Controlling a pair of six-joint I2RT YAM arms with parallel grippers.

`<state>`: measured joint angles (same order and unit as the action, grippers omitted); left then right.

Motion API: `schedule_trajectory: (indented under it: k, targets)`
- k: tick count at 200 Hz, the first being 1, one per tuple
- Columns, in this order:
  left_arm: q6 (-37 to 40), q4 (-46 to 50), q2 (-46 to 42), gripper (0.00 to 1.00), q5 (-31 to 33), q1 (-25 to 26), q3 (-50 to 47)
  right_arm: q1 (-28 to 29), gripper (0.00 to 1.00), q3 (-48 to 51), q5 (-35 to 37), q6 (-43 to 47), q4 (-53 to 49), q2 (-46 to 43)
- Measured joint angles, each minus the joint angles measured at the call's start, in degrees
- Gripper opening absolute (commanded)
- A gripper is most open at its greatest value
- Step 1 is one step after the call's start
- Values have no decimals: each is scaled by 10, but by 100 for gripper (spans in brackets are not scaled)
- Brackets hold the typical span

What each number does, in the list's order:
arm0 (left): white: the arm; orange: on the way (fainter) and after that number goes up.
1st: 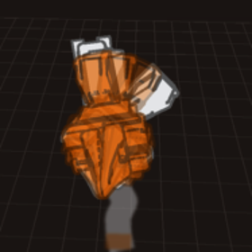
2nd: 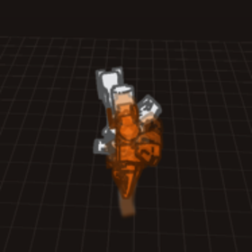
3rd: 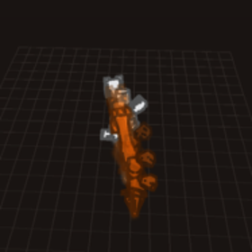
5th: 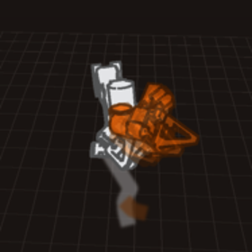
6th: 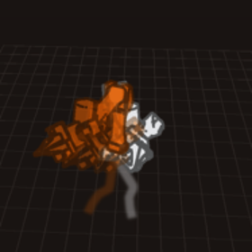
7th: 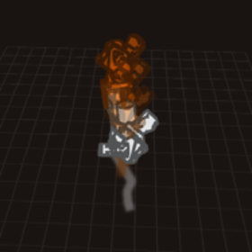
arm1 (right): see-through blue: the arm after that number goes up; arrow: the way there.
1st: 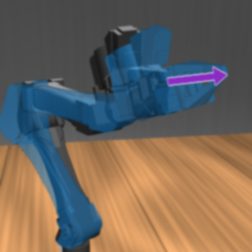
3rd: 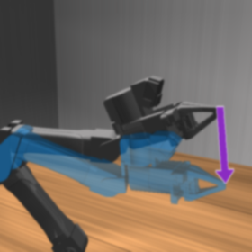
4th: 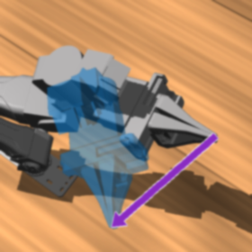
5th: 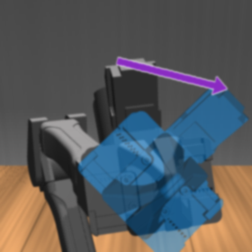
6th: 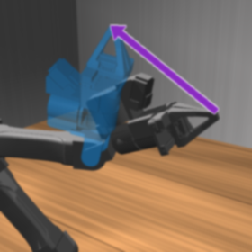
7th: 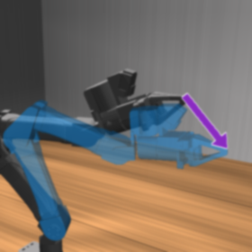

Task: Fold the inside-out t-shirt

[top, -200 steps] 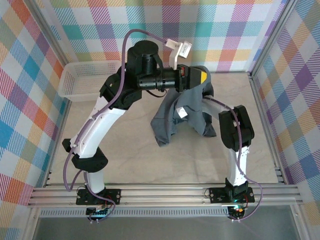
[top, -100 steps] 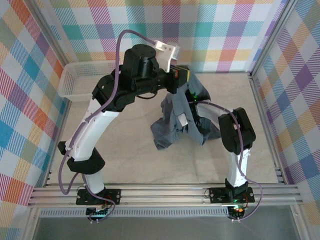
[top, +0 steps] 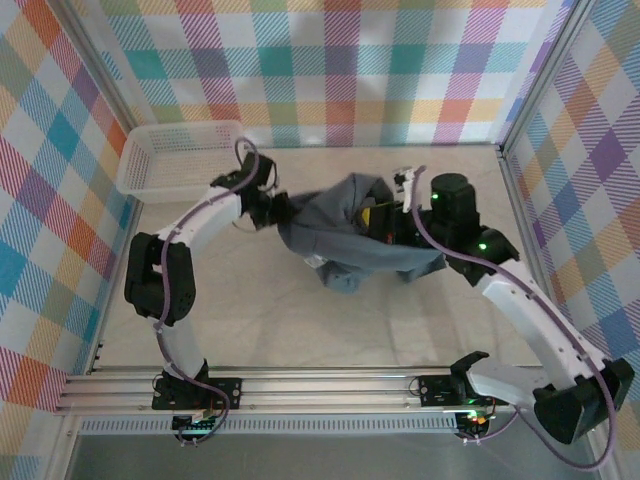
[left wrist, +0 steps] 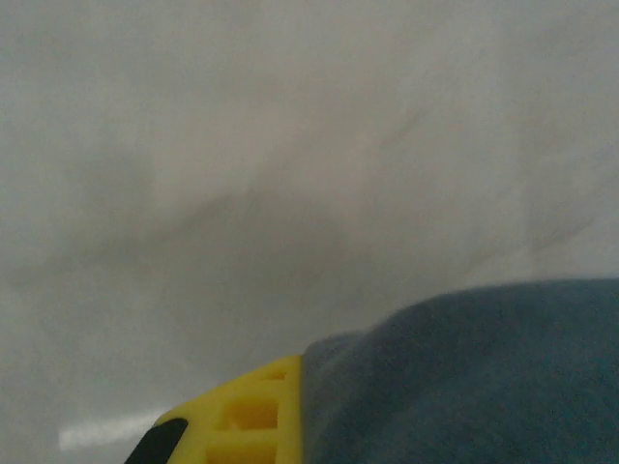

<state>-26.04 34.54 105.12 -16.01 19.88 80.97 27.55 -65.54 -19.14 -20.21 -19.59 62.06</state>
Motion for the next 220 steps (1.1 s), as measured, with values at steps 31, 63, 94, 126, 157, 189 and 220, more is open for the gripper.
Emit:
schedule_trajectory:
  k: [31, 63, 94, 126, 157, 189, 220]
  targets:
    - [-16, -37, -31, 73, -48, 3, -113, -10, 0, -17, 15, -20, 40, 14]
    - [-18, -55, -160, 86, -88, 2, -127, -10, 0, -17, 15, -21, 46, 43]
    - [-34, -108, -246, 87, -169, 27, -73, -10, 0, -12, -7, -32, 53, 47]
    - [-28, -125, -205, 85, -214, 94, 1, -10, 0, -5, -22, -47, 68, 47]
    - [-34, -122, -129, 0, -188, 103, 5, -10, 0, -5, -31, -56, 75, 44]
    - [-61, -122, -88, 0, -148, 84, -11, -10, 0, 59, -16, -48, 80, -29]
    - [-72, -121, -100, 0, -126, 57, -14, 3, 0, 275, -14, -66, 104, -195]
